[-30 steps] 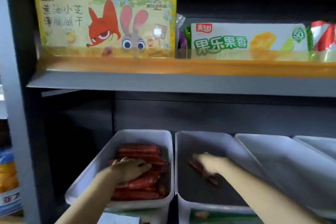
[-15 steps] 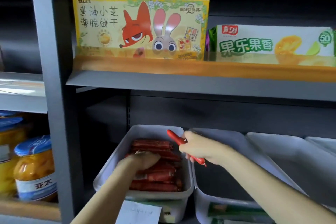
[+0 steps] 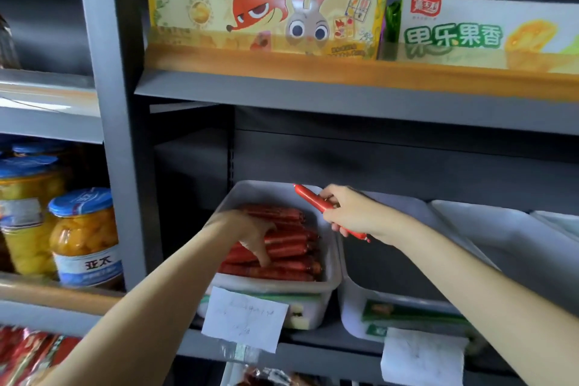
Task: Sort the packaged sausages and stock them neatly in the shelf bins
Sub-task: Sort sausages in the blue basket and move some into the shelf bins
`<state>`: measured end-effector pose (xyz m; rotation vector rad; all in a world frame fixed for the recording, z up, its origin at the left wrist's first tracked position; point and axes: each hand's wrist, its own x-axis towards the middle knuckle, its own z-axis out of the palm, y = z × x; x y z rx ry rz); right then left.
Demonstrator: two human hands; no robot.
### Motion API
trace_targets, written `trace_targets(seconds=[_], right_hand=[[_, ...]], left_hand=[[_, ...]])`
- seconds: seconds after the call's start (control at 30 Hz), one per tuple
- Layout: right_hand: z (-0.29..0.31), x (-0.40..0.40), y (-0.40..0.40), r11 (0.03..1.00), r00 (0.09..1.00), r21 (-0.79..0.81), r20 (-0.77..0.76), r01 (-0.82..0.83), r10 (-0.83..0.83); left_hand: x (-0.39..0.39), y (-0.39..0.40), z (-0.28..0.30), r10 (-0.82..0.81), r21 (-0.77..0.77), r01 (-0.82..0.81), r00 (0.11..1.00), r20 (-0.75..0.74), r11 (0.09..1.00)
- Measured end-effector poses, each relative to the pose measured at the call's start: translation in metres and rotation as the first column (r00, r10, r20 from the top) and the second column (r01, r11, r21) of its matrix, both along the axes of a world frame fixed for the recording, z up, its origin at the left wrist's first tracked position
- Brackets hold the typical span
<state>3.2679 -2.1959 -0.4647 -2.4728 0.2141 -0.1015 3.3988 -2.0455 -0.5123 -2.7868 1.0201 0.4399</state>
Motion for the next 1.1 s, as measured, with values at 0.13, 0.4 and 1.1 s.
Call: trace_targets(seconds=[0.13, 0.4, 1.1], right_hand=[[-0.002, -0.008, -0.010, 0.999, 0.997, -0.028, 0.064, 0.035, -0.033], [-0.006, -0.033, -0.033, 0.989, 0.987, 0.087, 0.101, 0.116, -0.125], [-0.252, -0.234, -0.027, 0.828, 0.871, 0.547, -0.460, 0.125, 0.172]], left_hand=[[0.008, -0.007, -0.022, -0.044, -0.148, 0.052, 0.997, 0.057, 0.988], [-0.002, -0.012, -0.016, 0.010, -0.271, 0.100, 0.926, 0.376, 0.957], [-0.237, 0.053, -0.234, 0.007, -0.319, -0.608, 0.471, -0.882, 0.727]])
